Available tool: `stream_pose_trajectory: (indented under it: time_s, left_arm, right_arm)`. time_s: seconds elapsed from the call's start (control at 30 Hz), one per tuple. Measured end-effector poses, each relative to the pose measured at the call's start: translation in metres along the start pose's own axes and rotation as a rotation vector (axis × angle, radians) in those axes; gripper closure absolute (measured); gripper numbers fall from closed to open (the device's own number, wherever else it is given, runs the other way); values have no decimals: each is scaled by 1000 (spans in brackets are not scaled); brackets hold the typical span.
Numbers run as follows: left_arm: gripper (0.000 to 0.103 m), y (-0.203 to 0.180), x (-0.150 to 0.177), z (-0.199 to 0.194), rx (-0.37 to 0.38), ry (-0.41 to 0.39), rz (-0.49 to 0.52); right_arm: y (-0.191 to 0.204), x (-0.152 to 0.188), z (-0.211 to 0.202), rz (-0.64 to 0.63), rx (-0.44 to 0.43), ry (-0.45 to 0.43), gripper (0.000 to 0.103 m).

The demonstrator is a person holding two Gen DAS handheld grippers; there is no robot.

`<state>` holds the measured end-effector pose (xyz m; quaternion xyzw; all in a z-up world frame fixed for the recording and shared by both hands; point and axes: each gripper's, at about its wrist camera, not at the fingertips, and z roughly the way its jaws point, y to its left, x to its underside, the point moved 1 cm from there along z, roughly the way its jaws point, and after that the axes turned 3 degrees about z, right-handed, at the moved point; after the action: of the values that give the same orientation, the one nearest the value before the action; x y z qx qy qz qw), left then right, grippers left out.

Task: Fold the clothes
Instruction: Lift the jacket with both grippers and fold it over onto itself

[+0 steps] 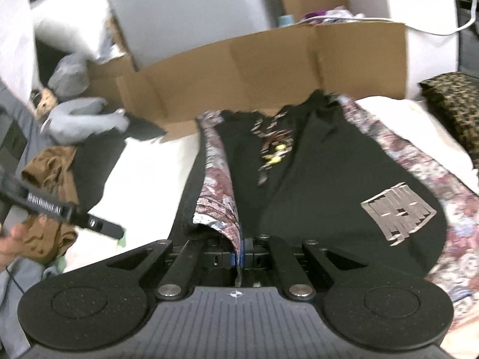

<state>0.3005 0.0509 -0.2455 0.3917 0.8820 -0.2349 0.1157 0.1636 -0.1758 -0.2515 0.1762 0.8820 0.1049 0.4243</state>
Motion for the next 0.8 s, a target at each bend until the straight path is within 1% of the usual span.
stream_pose_trajectory:
  time_s: [0.23, 0.33, 0.4, 0.5, 0.63, 0.7, 0.8]
  left_arm:
    - [65, -22, -18, 15, -19, 59, 94]
    - [61, -37, -26, 19, -43, 103, 180]
    - [58, -46, -28, 24, -40, 128, 210]
    - [58, -60, -23, 40, -26, 178, 236]
    - [58, -72, -7, 57, 30, 207, 226]
    - [58, -76, 2, 63, 42, 205, 219]
    - [58, -76, 12, 68, 64, 200, 181]
  right_arm:
    - [-43, -17, -23, 48, 66, -52, 102]
    - [-61, -22, -33, 82, 83, -73, 102]
    - [-73, -23, -40, 108, 95, -85, 102]
    - [-89, -23, -48, 148, 114, -99, 102]
    - [-110, -16, -52, 205, 141, -89, 102]
    - [-119, -12, -53, 245, 155, -81, 102]
    - [-132, -3, -59, 297, 171, -90, 102]
